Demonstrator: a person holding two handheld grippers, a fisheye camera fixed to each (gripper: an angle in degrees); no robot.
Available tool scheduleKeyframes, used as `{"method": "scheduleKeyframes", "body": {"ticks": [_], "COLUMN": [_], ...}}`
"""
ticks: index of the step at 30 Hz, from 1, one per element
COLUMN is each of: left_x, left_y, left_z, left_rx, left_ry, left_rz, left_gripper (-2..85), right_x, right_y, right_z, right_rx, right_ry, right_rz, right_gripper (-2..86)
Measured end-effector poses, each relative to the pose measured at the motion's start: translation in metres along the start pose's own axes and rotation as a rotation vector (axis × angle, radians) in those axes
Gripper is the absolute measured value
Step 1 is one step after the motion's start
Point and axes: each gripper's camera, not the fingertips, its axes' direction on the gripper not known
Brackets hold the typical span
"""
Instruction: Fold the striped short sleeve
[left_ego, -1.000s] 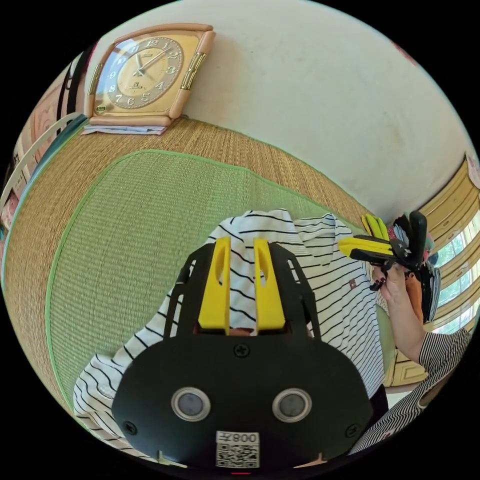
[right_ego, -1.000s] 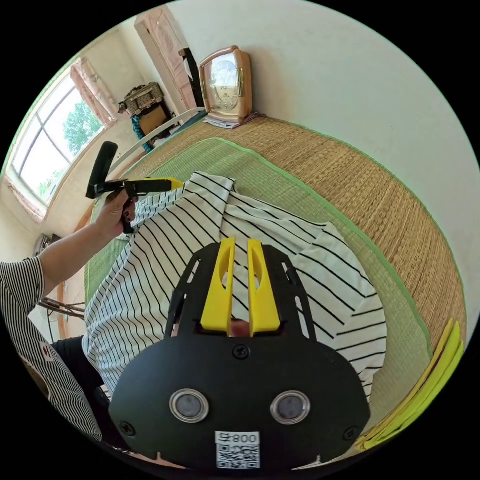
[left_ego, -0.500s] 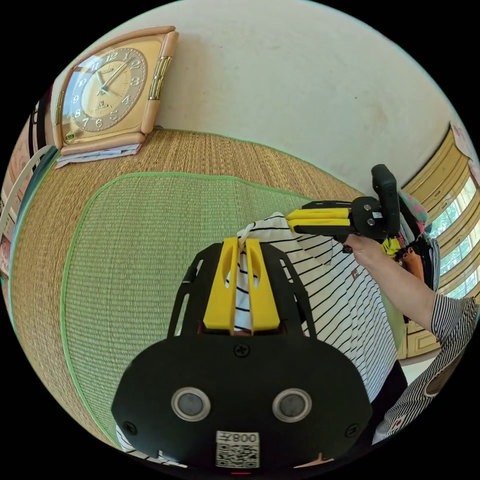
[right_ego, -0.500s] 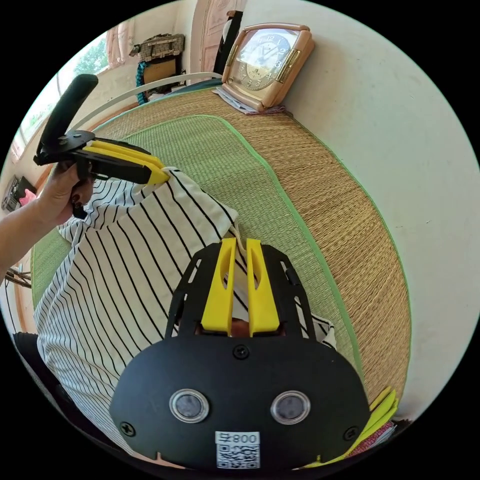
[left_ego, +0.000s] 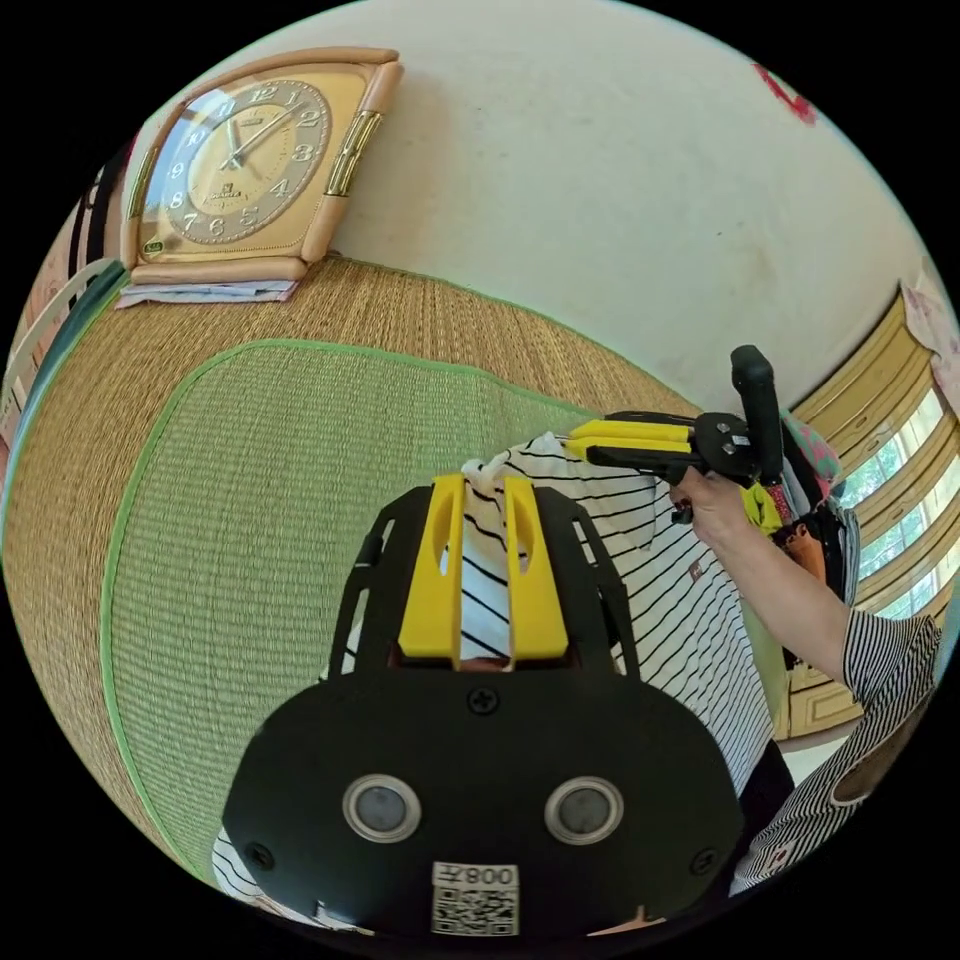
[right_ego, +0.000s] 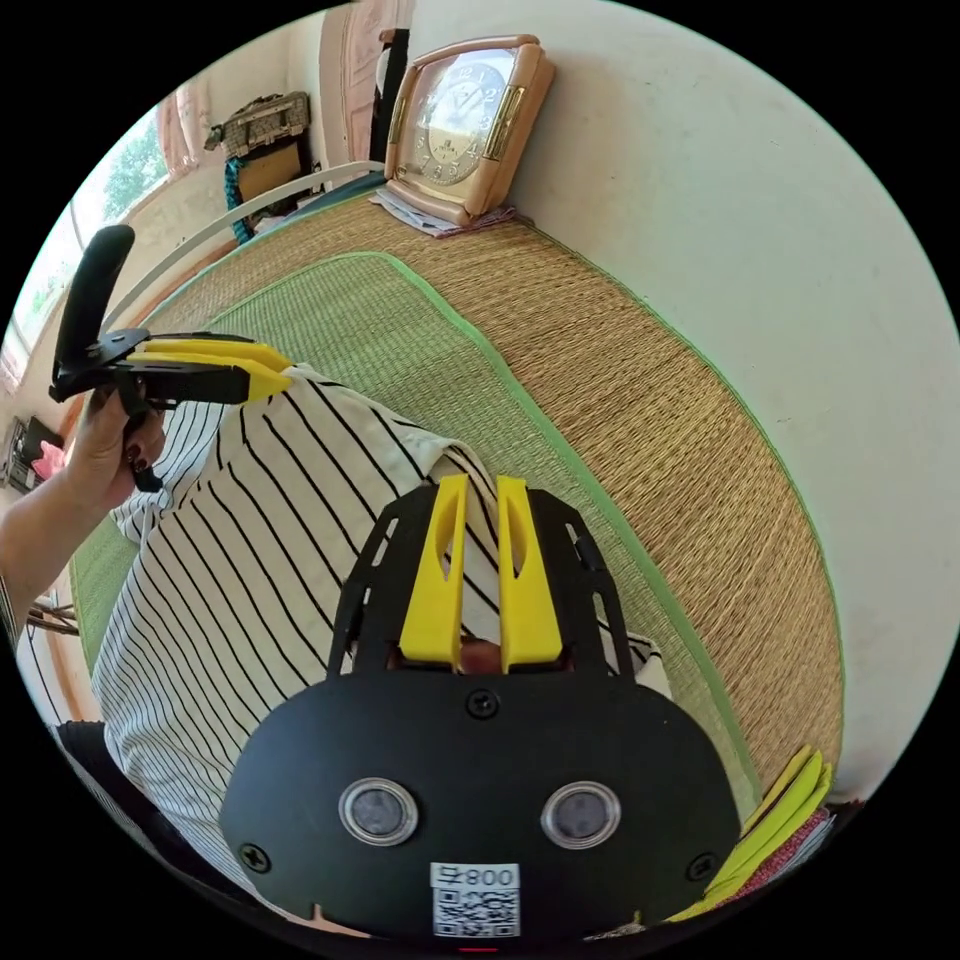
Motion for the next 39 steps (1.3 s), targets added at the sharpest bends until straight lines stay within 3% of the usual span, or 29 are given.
{"method": "scheduleKeyframes", "body": {"ticks": [6,18,27,31,39], "left_x": [0.026,0.04,0.04,0.022,0.018], "left_y": [0.002,-0.01,-0.009,-0.003,0.041], "left_z": [-0.007,0.03,0.049,0.052,0.008], "left_rx": [0.014,-0.077,-0.138,-0.148,-0.062], "left_ry": [0.021,0.001,-0.022,0.012,0.017], "left_rz": [0.107,0.136,0.141,0.08,0.097], "left_gripper": [7.1,7.0,6.4,4.7,5.9], "right_x": [0.012,0.006,0.033,0.059,0.091], "right_y": [0.046,0.016,0.064,0.078,0.132], "right_z": [-0.026,0.019,-0.043,-0.014,-0.099], "right_rx": [0.101,-0.025,0.064,-0.063,0.116], "right_ry": [0.024,0.134,0.08,0.06,0.016], "right_rz": [0.066,0.017,0.12,0.175,0.327], "right_gripper": [5.0,5.9,4.8,2.2,0.8]}}
